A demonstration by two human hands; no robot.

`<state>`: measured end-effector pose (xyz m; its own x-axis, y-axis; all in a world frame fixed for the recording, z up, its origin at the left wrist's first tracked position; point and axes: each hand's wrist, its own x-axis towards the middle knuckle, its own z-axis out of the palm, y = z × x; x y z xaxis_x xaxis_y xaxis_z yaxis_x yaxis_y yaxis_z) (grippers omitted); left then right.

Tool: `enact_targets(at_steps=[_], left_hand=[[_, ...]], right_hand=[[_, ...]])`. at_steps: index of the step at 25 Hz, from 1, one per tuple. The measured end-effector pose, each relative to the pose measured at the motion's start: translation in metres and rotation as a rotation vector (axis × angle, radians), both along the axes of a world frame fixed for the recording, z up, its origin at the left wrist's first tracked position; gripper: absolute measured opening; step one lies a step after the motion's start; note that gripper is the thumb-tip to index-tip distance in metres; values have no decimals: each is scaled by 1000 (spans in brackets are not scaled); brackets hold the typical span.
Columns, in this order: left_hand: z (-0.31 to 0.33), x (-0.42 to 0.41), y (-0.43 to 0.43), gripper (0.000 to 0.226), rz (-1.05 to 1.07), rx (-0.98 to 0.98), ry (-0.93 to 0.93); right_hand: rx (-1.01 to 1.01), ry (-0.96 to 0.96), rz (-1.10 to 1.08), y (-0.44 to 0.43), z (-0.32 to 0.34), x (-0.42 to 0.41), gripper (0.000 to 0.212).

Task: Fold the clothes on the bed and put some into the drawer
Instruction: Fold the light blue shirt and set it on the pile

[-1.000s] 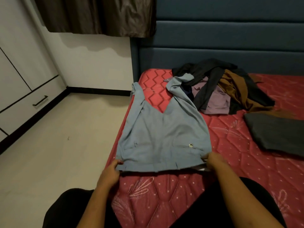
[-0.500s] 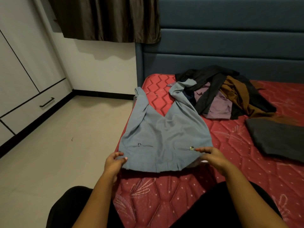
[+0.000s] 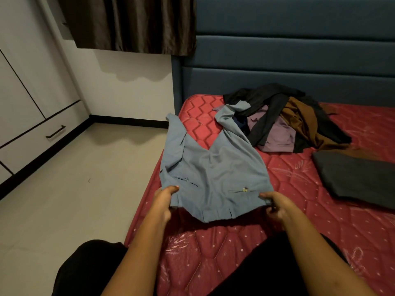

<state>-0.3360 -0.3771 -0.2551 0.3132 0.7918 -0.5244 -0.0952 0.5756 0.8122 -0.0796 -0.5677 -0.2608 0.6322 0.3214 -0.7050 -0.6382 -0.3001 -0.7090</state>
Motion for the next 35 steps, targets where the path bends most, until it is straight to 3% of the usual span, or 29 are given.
enact_targets(at_steps=[4, 8, 11, 13, 15, 18, 21, 23, 28, 32, 35], left_hand=[[15, 6, -18, 9, -76, 6, -45], [14, 27, -39, 18, -191, 8, -122], [2, 43, -67, 31, -363, 22, 119], [1, 51, -76, 34, -319, -27, 142], [10, 60, -75, 45, -238, -126, -13], [32, 70, -69, 56, -115, -261, -315], [55, 70, -69, 55, -103, -290, -478], [68, 70, -73, 54, -113, -259, -523], [95, 68, -69, 63, -253, -192, -462], [115, 63, -61, 47, -372, -127, -436], [126, 62, -54, 30, -430, 6, -319]], right_hand=[[177, -325, -21, 6, 16, -17, 9], [385, -404, 177, 22, 22, -47, 19], [131, -573, 491, 30, 7, -64, 23], [123, -644, 434, 35, 10, -74, 28], [302, -750, 429, 47, 25, -87, 28], [417, -953, 544, 58, 48, -100, 22], [362, -1305, 543, 57, 63, -93, 15], [354, -1397, 565, 54, 72, -95, 22], [247, -1731, 678, 41, 85, -108, 37], [43, -1835, 860, 38, 92, -98, 62], [69, -1834, 840, 42, 103, -88, 52]])
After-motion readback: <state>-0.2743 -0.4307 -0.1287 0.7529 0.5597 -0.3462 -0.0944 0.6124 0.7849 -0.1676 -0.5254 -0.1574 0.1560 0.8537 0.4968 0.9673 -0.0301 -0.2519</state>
